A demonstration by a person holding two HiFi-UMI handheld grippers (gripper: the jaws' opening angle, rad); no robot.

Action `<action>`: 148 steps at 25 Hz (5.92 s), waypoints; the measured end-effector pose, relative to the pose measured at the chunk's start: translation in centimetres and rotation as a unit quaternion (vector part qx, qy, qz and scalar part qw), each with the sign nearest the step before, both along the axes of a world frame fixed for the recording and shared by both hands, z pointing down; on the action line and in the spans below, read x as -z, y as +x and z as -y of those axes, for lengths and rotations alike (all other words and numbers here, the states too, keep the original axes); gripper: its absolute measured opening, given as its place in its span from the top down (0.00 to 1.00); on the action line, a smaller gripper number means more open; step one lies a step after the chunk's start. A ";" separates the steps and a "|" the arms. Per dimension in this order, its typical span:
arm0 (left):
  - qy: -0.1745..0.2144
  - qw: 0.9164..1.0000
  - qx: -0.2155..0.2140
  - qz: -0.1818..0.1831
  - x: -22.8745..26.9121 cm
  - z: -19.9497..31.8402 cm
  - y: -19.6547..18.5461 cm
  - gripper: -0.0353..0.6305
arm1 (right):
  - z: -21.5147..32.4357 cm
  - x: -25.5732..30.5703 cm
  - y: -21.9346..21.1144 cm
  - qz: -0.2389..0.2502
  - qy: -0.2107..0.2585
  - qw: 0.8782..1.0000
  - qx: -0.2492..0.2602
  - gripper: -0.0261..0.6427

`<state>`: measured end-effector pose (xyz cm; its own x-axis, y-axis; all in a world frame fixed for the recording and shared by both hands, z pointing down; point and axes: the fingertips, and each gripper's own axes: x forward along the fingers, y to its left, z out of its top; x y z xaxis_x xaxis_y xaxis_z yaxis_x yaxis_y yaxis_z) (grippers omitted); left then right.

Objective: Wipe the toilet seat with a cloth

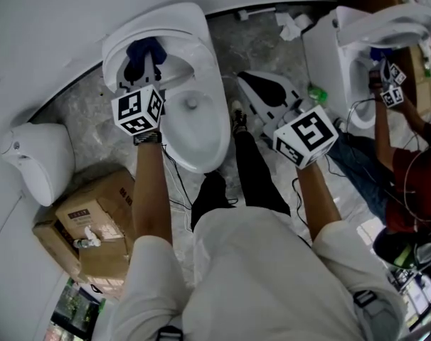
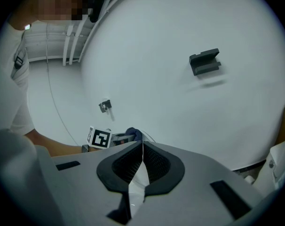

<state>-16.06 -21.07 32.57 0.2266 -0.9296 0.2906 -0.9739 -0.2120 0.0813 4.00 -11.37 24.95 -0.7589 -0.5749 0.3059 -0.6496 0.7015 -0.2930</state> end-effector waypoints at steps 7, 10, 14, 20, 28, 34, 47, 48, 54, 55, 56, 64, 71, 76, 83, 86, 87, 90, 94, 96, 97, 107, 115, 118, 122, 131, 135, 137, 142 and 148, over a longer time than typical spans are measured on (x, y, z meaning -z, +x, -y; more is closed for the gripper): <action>-0.004 0.999 -0.051 -0.002 -1.4 0.6 3.2 0.88 | -0.1 -1.6 0.9 0.005 -0.010 1.000 -0.011 0.92; -0.005 0.998 -0.062 0.008 -1.8 0.7 4.2 0.88 | -0.2 -2.2 1.5 0.004 -0.017 1.000 -0.015 0.92; -0.006 0.997 -0.075 0.012 -2.4 0.6 5.1 0.88 | -0.2 -2.9 2.1 0.005 -0.025 0.999 -0.022 0.92; -0.027 0.992 -0.109 0.053 -4.4 0.6 7.4 0.88 | -0.1 -3.9 2.8 0.004 -0.034 0.999 -0.029 0.92; -0.045 0.987 -0.130 0.078 -6.9 0.1 9.3 0.88 | -0.1 -4.9 3.8 0.002 -0.045 0.998 -0.040 0.92; -0.044 0.973 -0.159 0.160 -7.9 -0.4 10.2 0.88 | -0.3 -6.0 3.6 0.003 -0.055 0.998 -0.043 0.92; -0.099 0.971 -0.166 0.138 -12.0 -2.2 12.3 0.88 | -1.1 -7.7 3.7 0.007 -0.074 0.996 -0.057 0.92; -0.103 0.973 -0.155 0.137 -12.3 -2.1 12.1 0.88 | -1.2 -7.7 3.8 0.006 -0.075 0.996 -0.058 0.92; -0.094 0.974 -0.119 0.166 -13.4 -1.5 12.4 0.88 | -1.6 -8.4 4.6 -0.003 -0.083 0.995 -0.058 0.92; -0.090 0.974 -0.120 0.173 -13.8 -1.5 12.4 0.88 | -1.7 -8.6 4.6 -0.004 -0.085 0.995 -0.058 0.92; -0.088 0.972 -0.123 0.178 -14.2 -1.6 12.5 0.88 | -1.8 -8.8 4.7 -0.005 -0.086 0.995 -0.058 0.92; -0.102 0.963 -0.157 0.194 -16.6 -2.3 13.6 0.88 | -2.3 -10.3 4.3 0.002 -0.099 0.993 -0.060 0.92; -0.160 0.949 -0.188 0.195 -21.9 -4.0 14.7 0.88 | -2.1 -11.2 4.2 0.003 -0.099 0.993 -0.063 0.92; -0.194 0.942 -0.197 0.190 -25.0 -5.1 14.9 0.88 | -2.5 -12.0 4.5 -0.003 -0.104 0.992 -0.065 0.92; -0.199 0.941 -0.209 0.175 -26.1 -5.7 15.1 0.88 | -3.1 -13.4 4.3 -0.011 -0.111 0.992 -0.065 0.92; -0.214 0.934 -0.225 0.177 -26.8 -6.5 15.2 0.88 | -3.6 -13.8 4.1 -0.009 -0.118 0.991 -0.067 0.92; -0.220 0.930 -0.230 0.182 -27.3 -6.9 15.1 0.88 | -3.8 -13.9 4.0 -0.009 -0.120 0.990 -0.067 0.92; -0.224 0.925 -0.237 0.194 -28.3 -7.5 15.0 0.88 | -4.2 -14.2 3.8 -0.010 -0.124 0.990 -0.066 0.92; -0.239 0.918 -0.242 0.205 -30.3 -8.2 14.7 0.88 | -4.8 -15.1 3.6 -0.016 -0.133 0.989 -0.064 0.92; -0.249 0.915 -0.237 0.211 -31.8 -8.5 14.1 0.88 | -5.2 -15.7 3.5 -0.019 -0.138 0.988 -0.062 0.92; -0.248 0.916 -0.232 0.215 -32.4 -8.4 13.8 0.88 | -5.3 -16.0 3.5 -0.020 -0.140 0.988 -0.061 0.92; -0.208 0.908 -0.213 0.295 -35.8 -9.4 11.4 0.88 | -6.7 -18.7 3.1 -0.042 -0.149 0.986 -0.057 0.92; -0.202 0.905 -0.200 0.318 -37.0 -11.0 7.8 0.88 | -7.7 -19.0 0.4 -0.042 -0.136 0.988 -0.051 0.92; -0.212 0.909 -0.180 0.309 -37.7 -11.7 5.6 0.88 | -8.4 -19.3 -0.7 -0.044 -0.134 0.989 -0.046 0.92; -0.218 0.912 -0.165 0.306 -37.8 -12.4 3.2 0.88 | -9.4 -19.7 -1.7 -0.050 -0.137 0.988 -0.045 0.92; -0.225 0.920 -0.109 0.301 -37.0 -12.9 -2.8 0.88 | -9.8 -19.2 -3.5 -0.057 -0.123 0.990 -0.036 0.92; -0.228 0.921 -0.084 0.305 -36.5 -13.0 -5.7 0.88 | -10.2 -19.0 -3.9 -0.061 -0.119 0.990 -0.033 0.92; -0.228 0.921 -0.075 0.306 -36.2 -12.9 -6.9 0.88 | -10.5 -19.1 -4.2 -0.065 -0.118 0.991 -0.028 0.92; -0.222 0.931 -0.053 0.286 -34.5 -12.6 -8.5 0.88 | -10.9 -19.1 -4.8 -0.067 -0.119 0.990 -0.026 0.92; -0.214 0.935 -0.037 0.281 -32.1 -12.8 -9.4 0.88 | -10.5 -18.1 -6.2 -0.058 -0.123 0.991 -0.015 0.92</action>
<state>-25.46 -8.24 64.64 -0.0157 -0.6887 0.7248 -0.8722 -0.3450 -0.3467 -2.18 -0.84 43.02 -0.6946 -0.4937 0.5232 -0.7080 0.5980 -0.3756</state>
